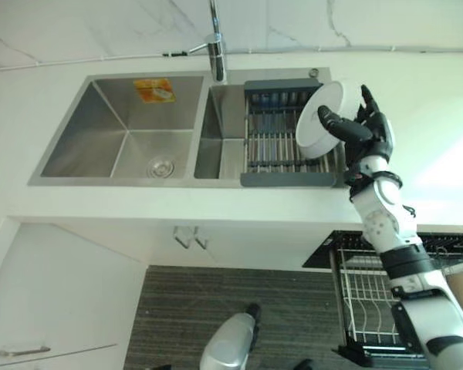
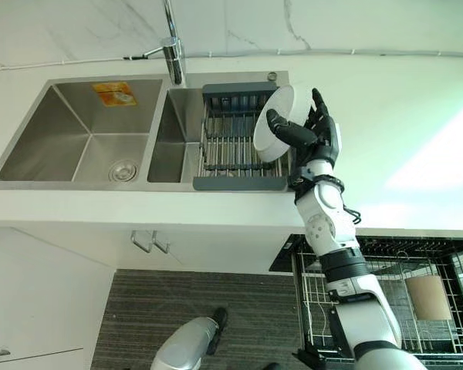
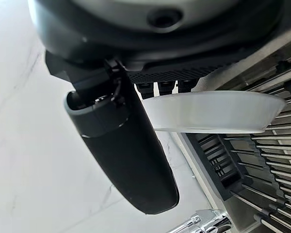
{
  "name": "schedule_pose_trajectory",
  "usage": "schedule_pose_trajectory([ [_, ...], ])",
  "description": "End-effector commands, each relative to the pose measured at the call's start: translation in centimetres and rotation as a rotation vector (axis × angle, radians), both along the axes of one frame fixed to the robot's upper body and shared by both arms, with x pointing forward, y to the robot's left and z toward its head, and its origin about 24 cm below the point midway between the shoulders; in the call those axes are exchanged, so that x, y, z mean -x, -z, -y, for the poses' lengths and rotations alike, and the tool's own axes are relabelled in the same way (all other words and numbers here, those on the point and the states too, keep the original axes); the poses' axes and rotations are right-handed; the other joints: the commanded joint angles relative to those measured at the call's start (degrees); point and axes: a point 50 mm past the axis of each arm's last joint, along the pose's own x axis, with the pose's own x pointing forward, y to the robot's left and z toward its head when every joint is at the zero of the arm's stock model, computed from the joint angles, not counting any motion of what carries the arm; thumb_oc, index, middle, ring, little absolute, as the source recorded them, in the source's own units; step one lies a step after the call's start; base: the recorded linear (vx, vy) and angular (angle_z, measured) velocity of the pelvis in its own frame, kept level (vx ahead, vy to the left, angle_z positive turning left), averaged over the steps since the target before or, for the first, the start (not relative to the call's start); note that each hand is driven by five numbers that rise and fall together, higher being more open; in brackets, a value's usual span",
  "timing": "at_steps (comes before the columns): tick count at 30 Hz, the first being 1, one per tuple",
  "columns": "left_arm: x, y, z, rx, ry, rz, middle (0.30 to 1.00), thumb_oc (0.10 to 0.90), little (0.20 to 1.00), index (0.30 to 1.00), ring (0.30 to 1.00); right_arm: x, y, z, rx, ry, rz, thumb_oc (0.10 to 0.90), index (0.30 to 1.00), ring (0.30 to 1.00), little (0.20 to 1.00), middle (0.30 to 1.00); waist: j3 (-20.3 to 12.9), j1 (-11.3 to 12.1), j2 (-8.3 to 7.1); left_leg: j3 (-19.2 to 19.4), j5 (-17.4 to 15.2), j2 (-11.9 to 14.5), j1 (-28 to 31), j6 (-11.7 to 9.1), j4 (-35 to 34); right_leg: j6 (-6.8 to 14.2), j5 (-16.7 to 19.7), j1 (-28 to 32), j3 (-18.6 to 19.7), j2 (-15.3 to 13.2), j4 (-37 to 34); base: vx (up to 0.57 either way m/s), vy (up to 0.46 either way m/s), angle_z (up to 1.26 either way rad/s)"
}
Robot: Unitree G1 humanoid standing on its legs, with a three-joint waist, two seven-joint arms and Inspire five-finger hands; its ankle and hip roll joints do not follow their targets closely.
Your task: Place the dishes in the dishwasher.
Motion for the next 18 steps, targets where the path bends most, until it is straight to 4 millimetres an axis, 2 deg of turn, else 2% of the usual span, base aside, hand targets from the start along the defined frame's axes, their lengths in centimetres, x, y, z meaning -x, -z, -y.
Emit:
schedule_pose_trajectory([
  [1, 1.94, -0.57, -2.86, -0.083, 0.056, -0.069, 0.9, 0.8, 0.9, 0.9, 0.9, -0.01, -7.28, 0.05, -0.001, -0.017, 0.257, 0.8, 0.9, 0.9, 0.9, 0.9, -3.26, -0.21, -0.26, 0.83, -4.96, 3.09, 1.21, -1.43, -2.47, 2.25, -1.9, -0.04, 3.68, -1.62, -0.97, 0.0, 0.0, 0.0],
  [5, 1.77, -0.57, -2.85, -0.083, 0.052, -0.061, 0.9, 0.8, 0.9, 0.9, 0.9, -0.43, -6.66, 0.11, -0.016, 0.001, 0.212, 0.8, 0.9, 0.9, 0.9, 0.9, -3.05, -0.15, -0.28, 0.66, -4.99, 2.98, 1.18, -1.32, -2.47, 2.34, -1.83, -0.12, 3.91, -1.64, -0.97, 0.0, 0.0, 0.0],
  [10, 1.31, -0.58, -2.67, -0.074, 0.052, -0.048, 0.9, 0.8, 0.9, 0.9, 0.9, -0.58, -7.27, 0.22, -0.021, 0.003, 0.233, 0.8, 0.9, 0.9, 0.9, 0.9, -2.54, -0.09, 0.0, 0.39, -4.89, 2.83, 0.9, -1.33, -2.47, 2.35, -1.69, -0.55, 4.13, -1.69, -0.97, 0.0, 0.0, 0.0],
  [11, 1.26, -0.6, -2.69, -0.074, 0.052, -0.045, 0.9, 0.8, 0.9, 0.9, 0.9, -0.63, -7.22, 0.17, -0.012, -0.004, 0.229, 0.524, 0.486, 0.486, 0.486, 0.486, -2.46, -0.06, 0.02, 0.34, -4.88, 2.81, 0.88, -1.33, -2.47, 2.33, -1.68, -0.61, 4.13, -1.68, -0.97, 0.0, 0.0, 0.0],
  [12, 1.27, -0.6, -2.7, -0.073, 0.051, -0.043, 0.9, 0.8, 0.9, 0.9, 0.9, -0.66, -7.23, 0.13, 0.017, 0.005, 0.229, 0.4, 0.3, 0.3, 0.3, 0.3, -2.47, -0.04, 0.05, 0.32, -4.89, 2.83, 0.88, -1.37, -2.47, 2.34, -1.7, -0.62, 4.12, -1.71, -0.97, 0.0, 0.0, 0.0],
  [18, 1.08, -0.64, -2.66, -0.07, 0.047, -0.038, 0.9, 0.8, 0.9, 0.9, 0.9, -0.7, -7.39, 0.13, 0.075, 0.033, 0.221, 0.4, 0.3, 0.3, 0.3, 0.3, -2.45, -0.12, 0.14, 0.26, -4.86, 2.75, 0.85, -1.44, -2.47, 2.39, -1.64, -0.7, 4.15, -1.82, -0.97, 0.0, 0.0, 0.0],
])
